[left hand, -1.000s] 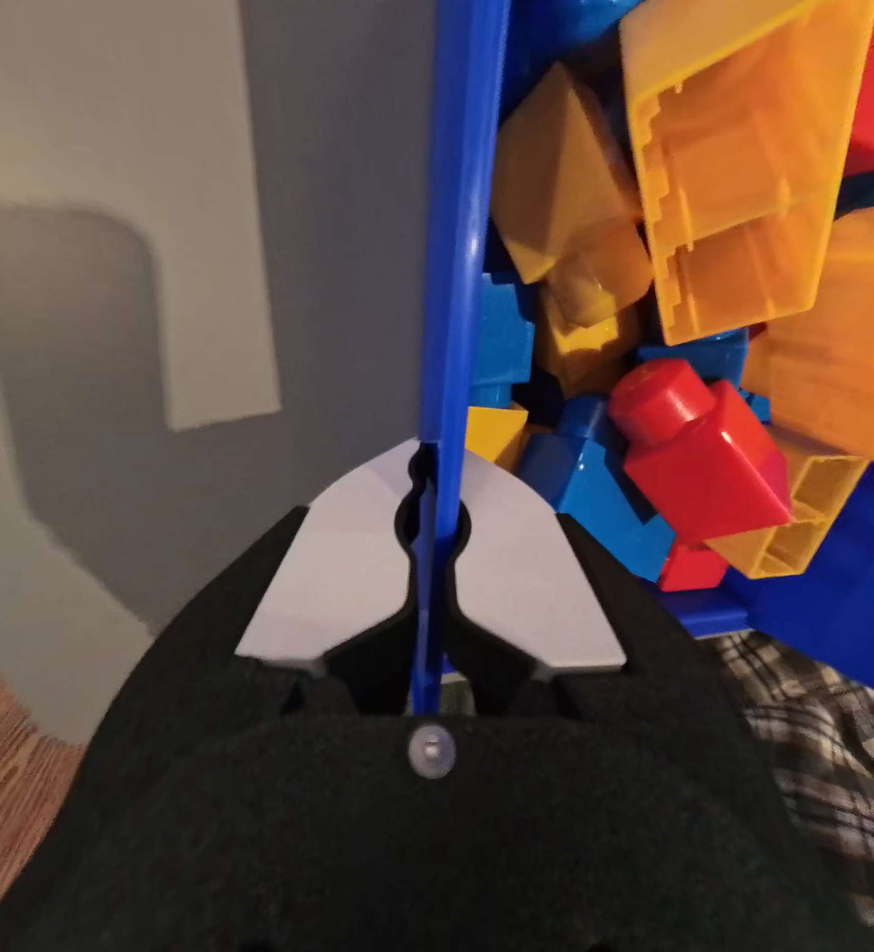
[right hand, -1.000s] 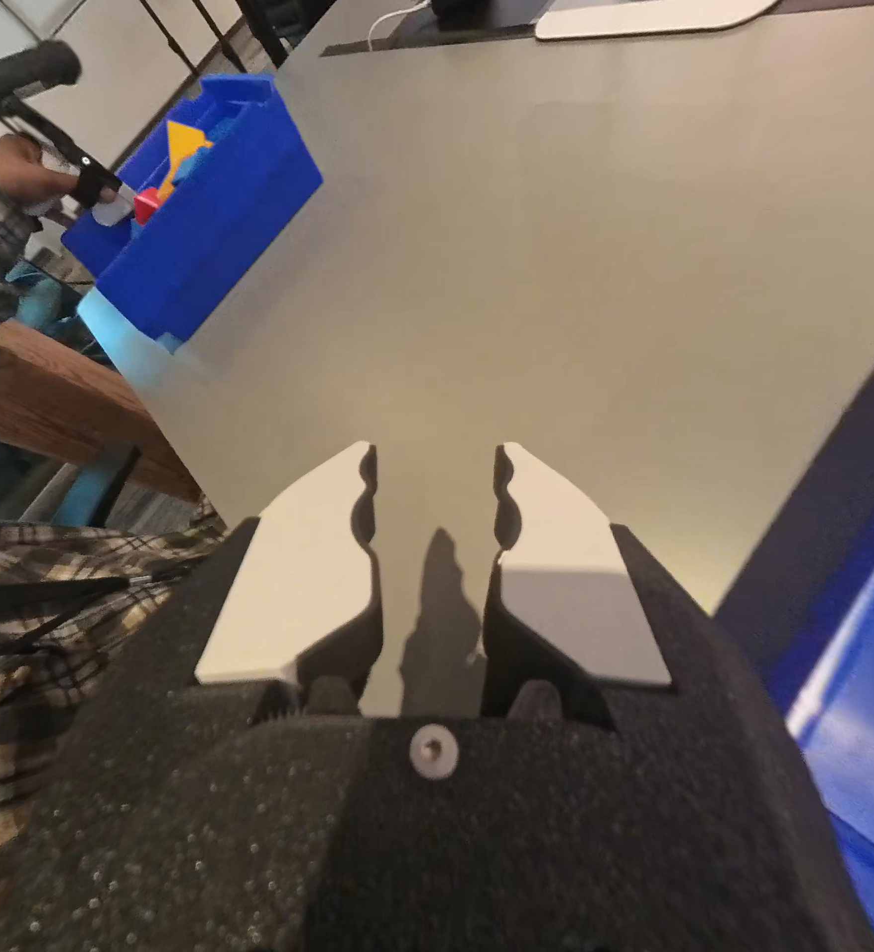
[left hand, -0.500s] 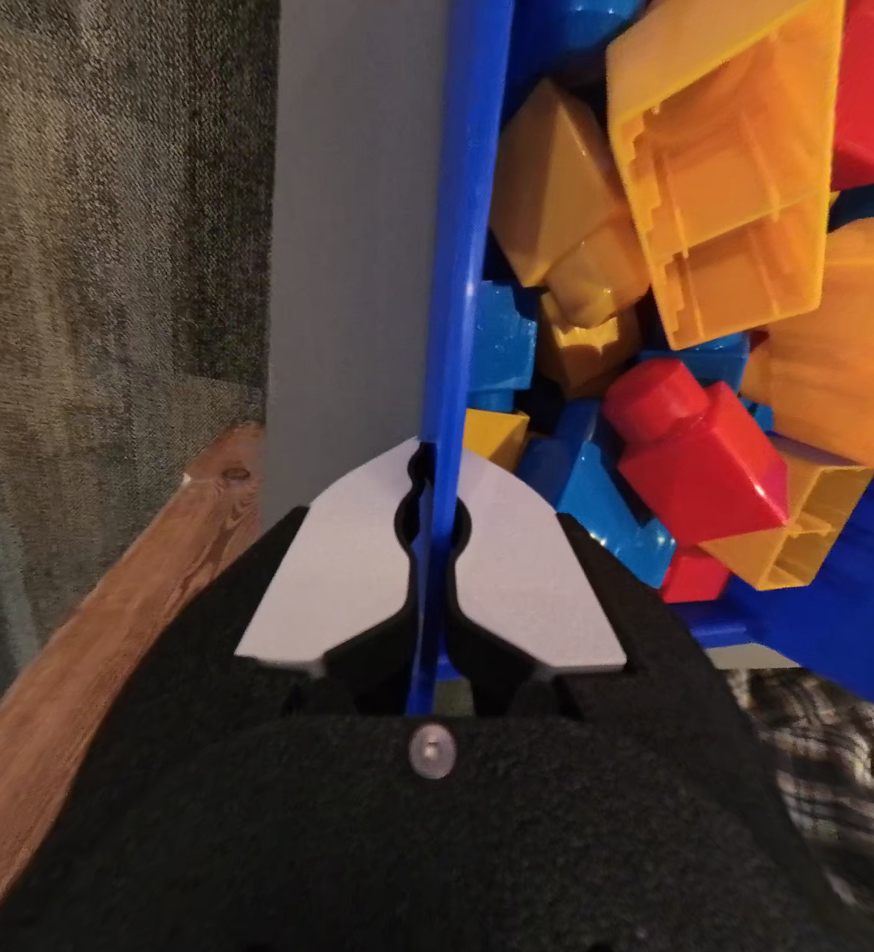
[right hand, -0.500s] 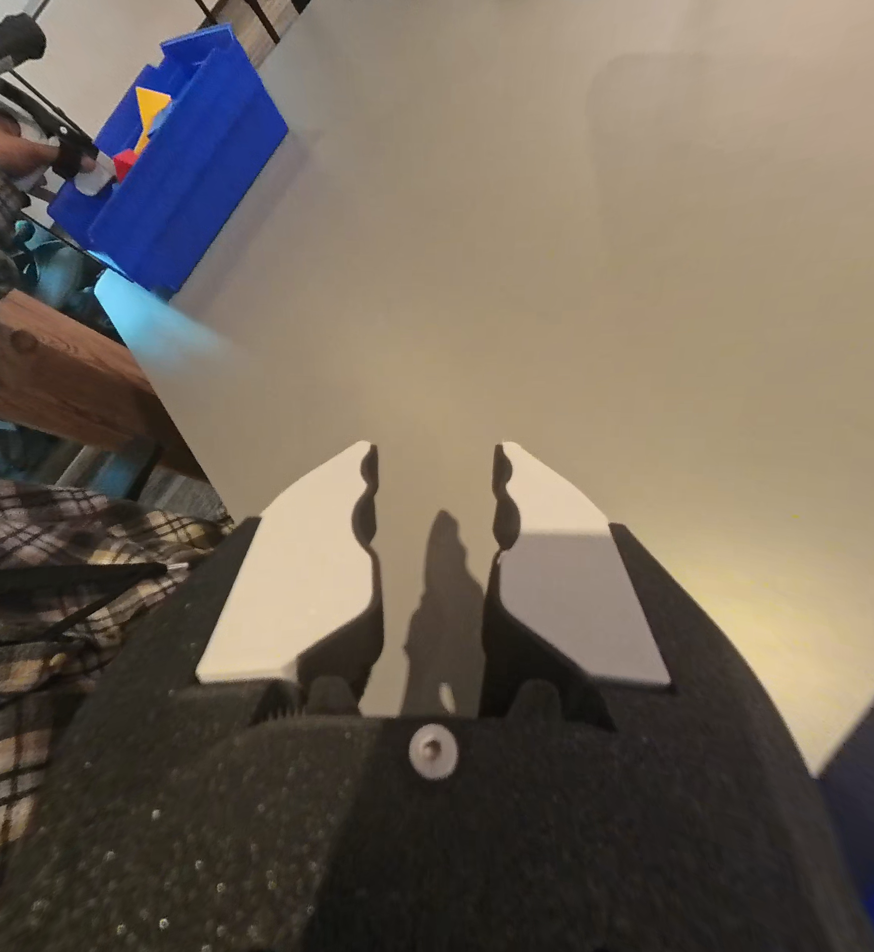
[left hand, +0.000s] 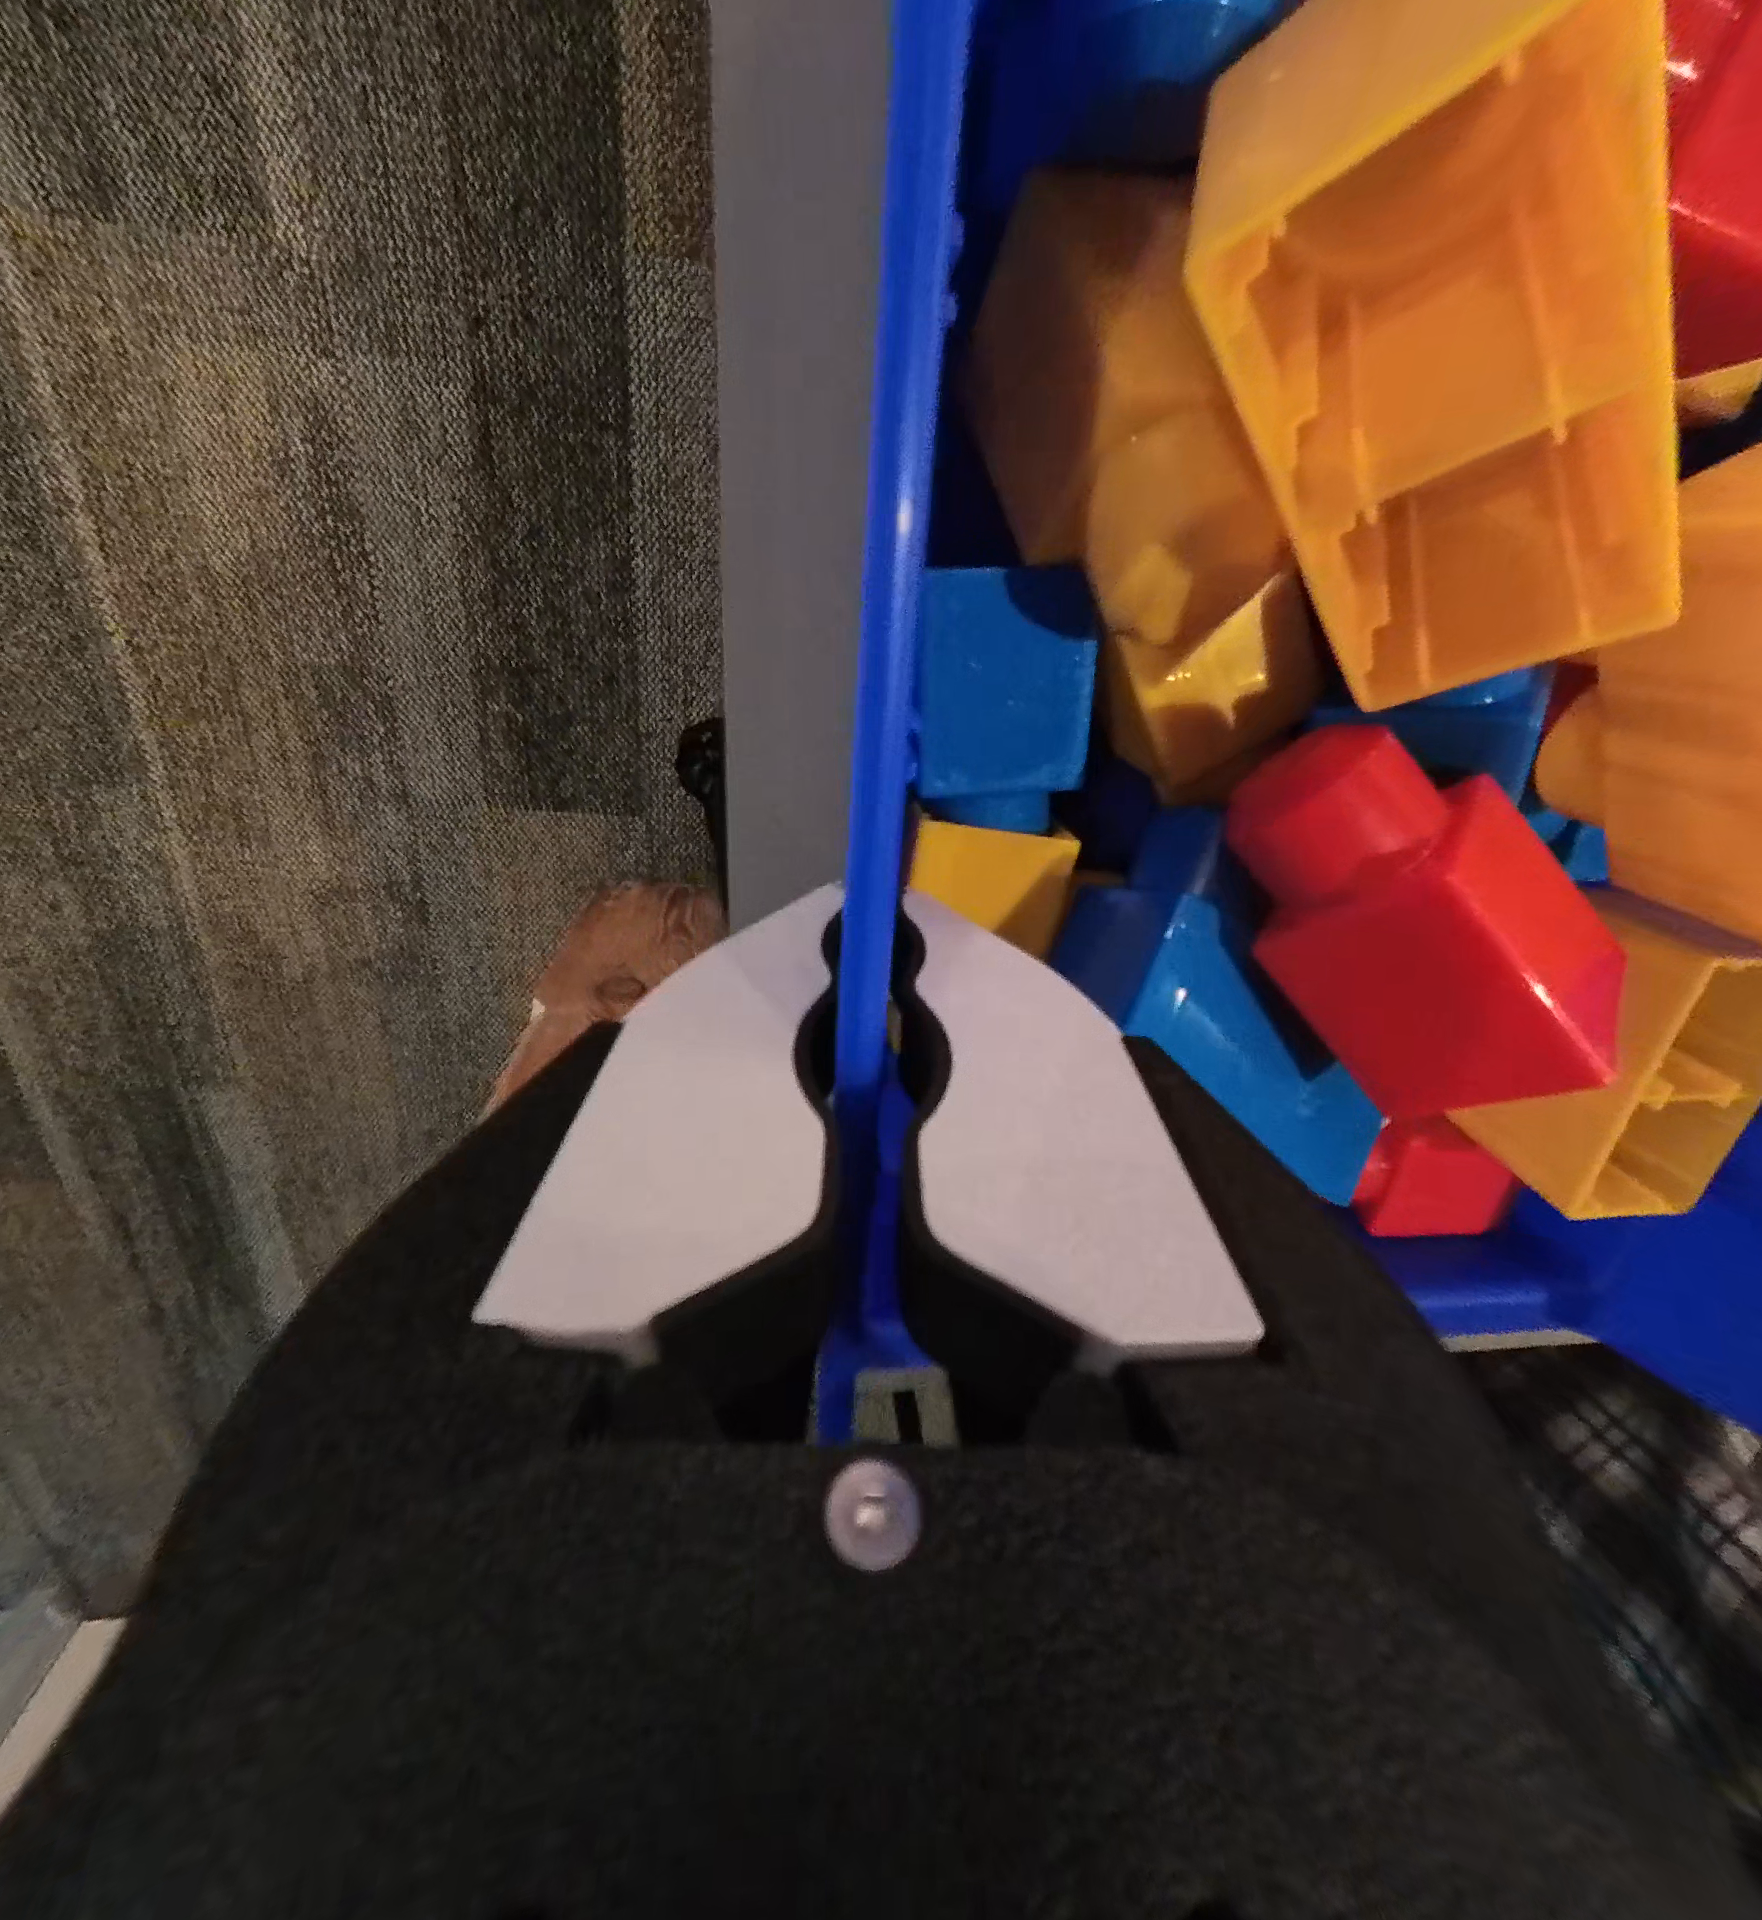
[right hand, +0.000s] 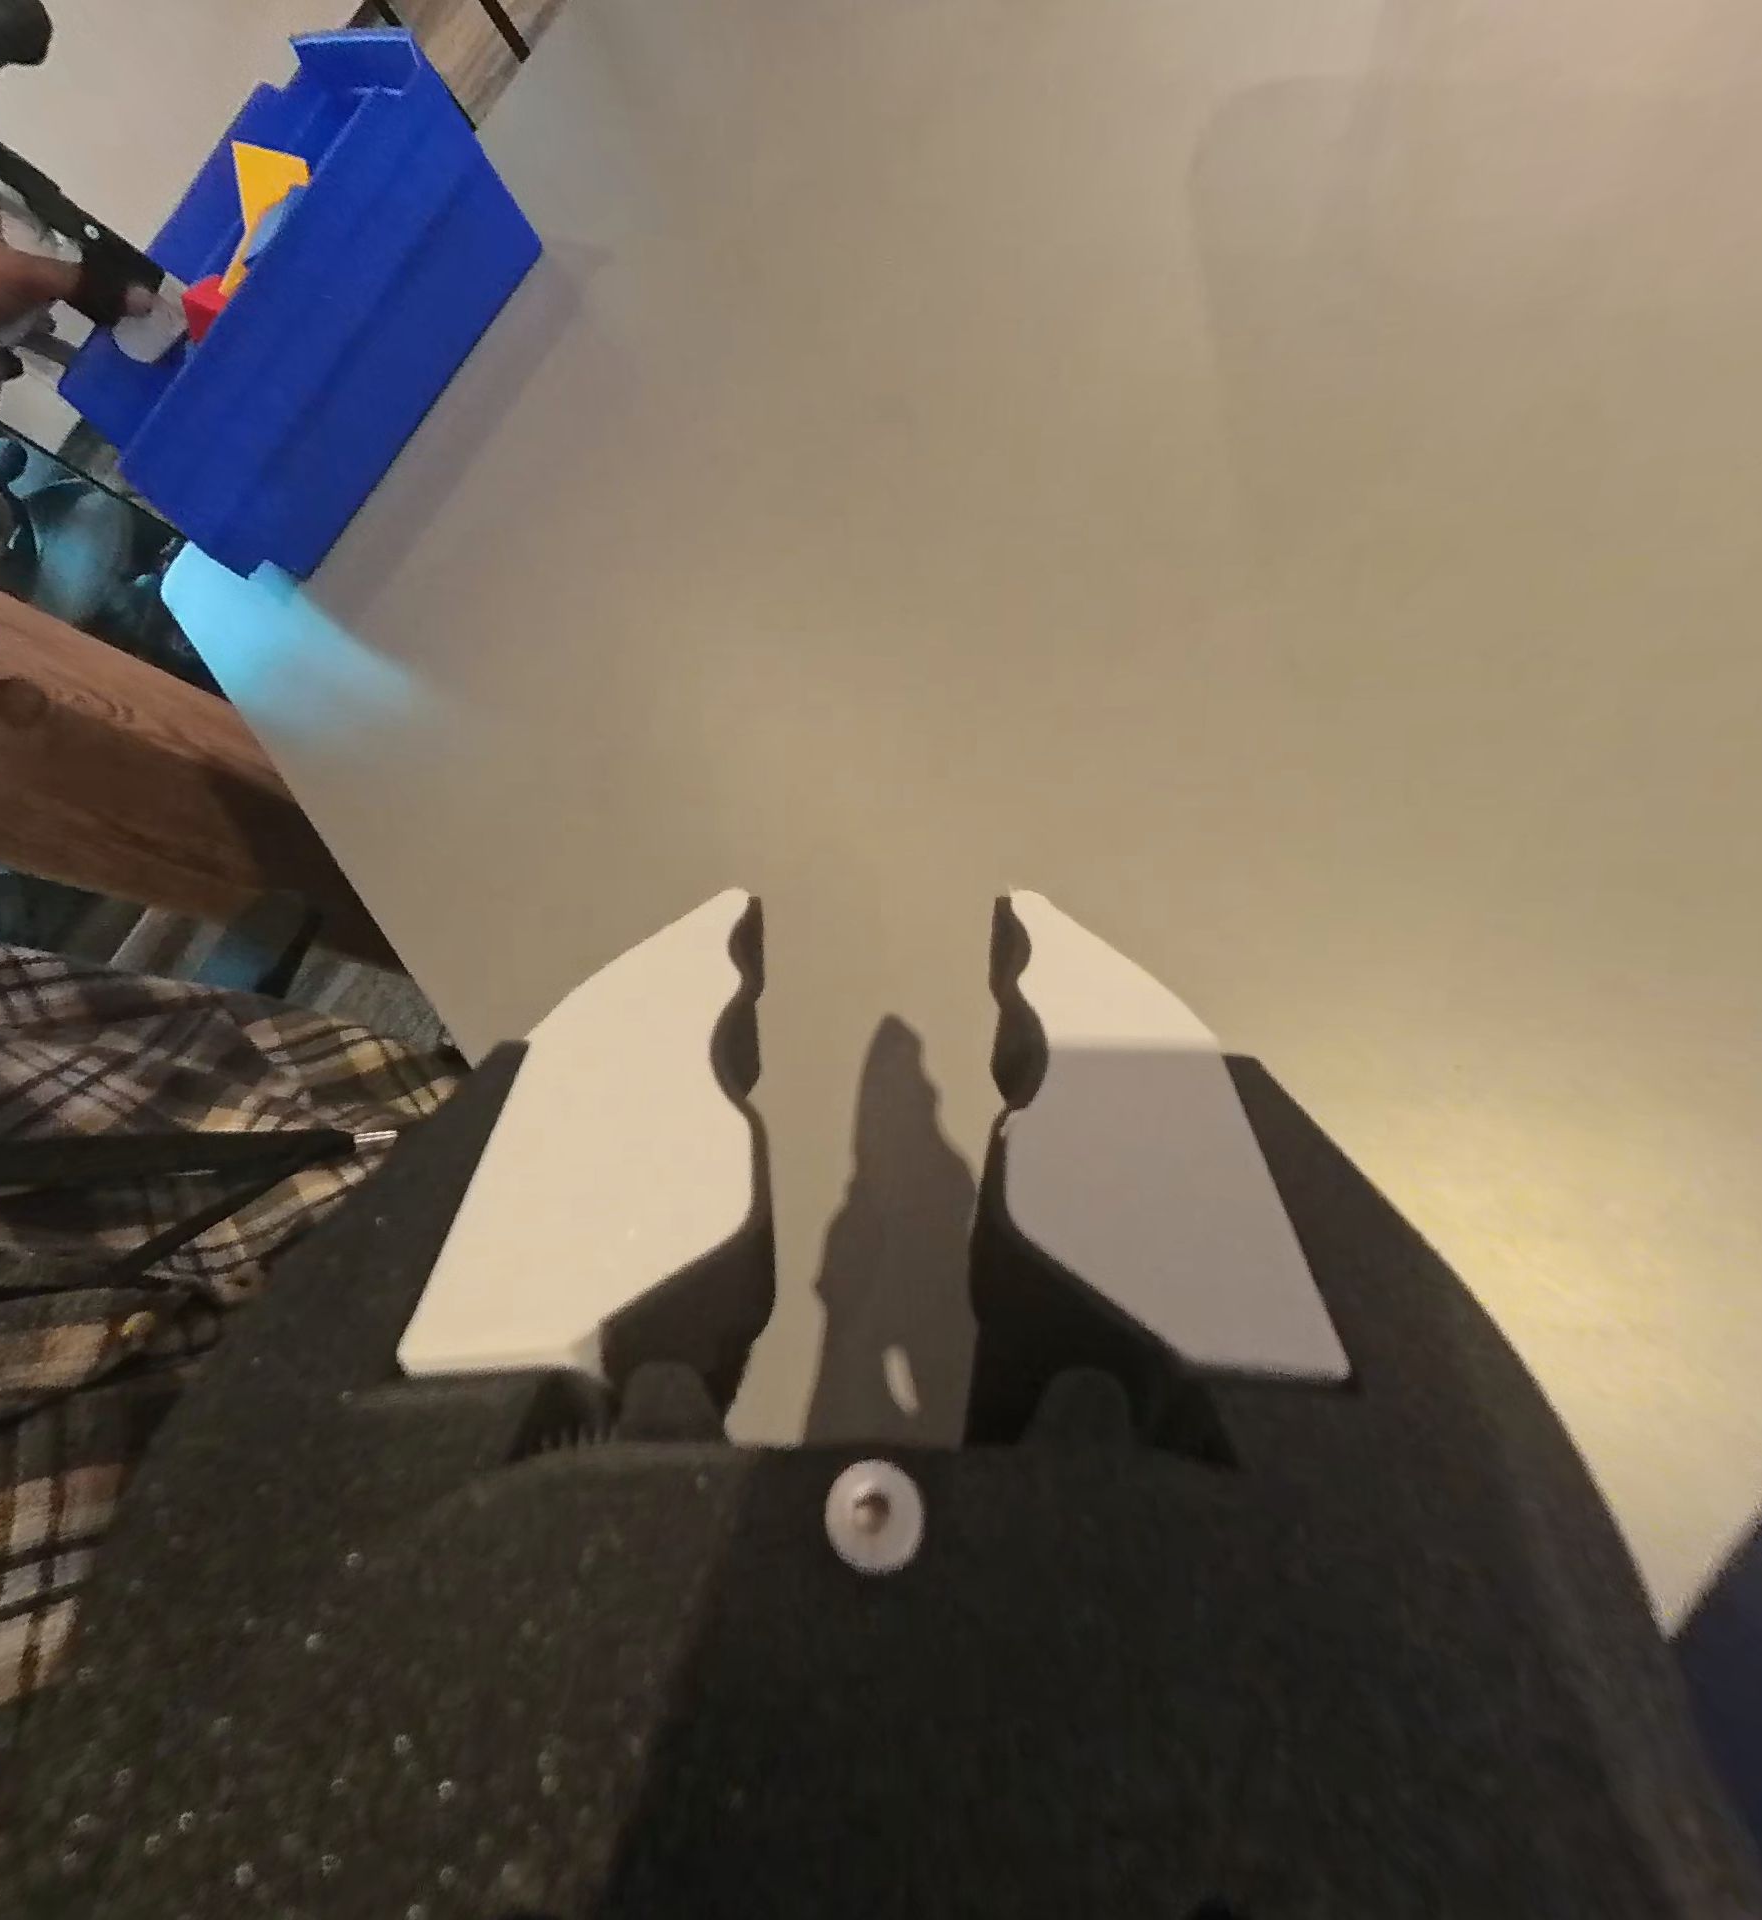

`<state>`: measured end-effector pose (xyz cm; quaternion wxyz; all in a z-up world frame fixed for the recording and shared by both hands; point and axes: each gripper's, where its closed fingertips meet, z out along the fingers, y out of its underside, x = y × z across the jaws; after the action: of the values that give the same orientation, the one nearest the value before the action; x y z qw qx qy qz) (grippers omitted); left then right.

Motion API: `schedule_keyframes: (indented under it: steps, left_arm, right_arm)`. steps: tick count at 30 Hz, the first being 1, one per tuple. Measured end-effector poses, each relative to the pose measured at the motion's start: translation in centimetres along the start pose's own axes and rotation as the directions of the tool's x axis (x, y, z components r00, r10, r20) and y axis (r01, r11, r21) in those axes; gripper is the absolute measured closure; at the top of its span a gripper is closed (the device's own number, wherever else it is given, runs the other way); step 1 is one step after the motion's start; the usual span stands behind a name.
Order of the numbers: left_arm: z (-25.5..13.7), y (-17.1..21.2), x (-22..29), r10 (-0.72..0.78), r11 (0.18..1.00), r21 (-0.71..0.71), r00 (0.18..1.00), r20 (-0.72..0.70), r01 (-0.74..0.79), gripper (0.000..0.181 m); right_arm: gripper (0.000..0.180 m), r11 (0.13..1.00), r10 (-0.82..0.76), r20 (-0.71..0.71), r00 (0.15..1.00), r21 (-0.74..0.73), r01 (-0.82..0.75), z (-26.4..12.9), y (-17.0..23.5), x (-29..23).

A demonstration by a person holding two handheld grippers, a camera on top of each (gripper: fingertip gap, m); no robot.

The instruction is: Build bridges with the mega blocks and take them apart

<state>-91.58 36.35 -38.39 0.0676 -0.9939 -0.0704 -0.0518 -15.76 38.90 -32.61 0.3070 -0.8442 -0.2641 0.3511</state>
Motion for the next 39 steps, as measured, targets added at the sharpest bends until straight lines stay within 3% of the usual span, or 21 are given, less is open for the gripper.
schedule_keyframes:
  steps: [39]
  left_arm:
    - [-0.1, 0.3, -0.7, -0.297, 0.948, 0.119, 0.955, -0.016, 0.297, 0.175]
  right_arm:
    - [0.138, 1.000, 0.021, 0.031, 0.999, -0.010, -0.021, -0.6, 1.4, -0.2]
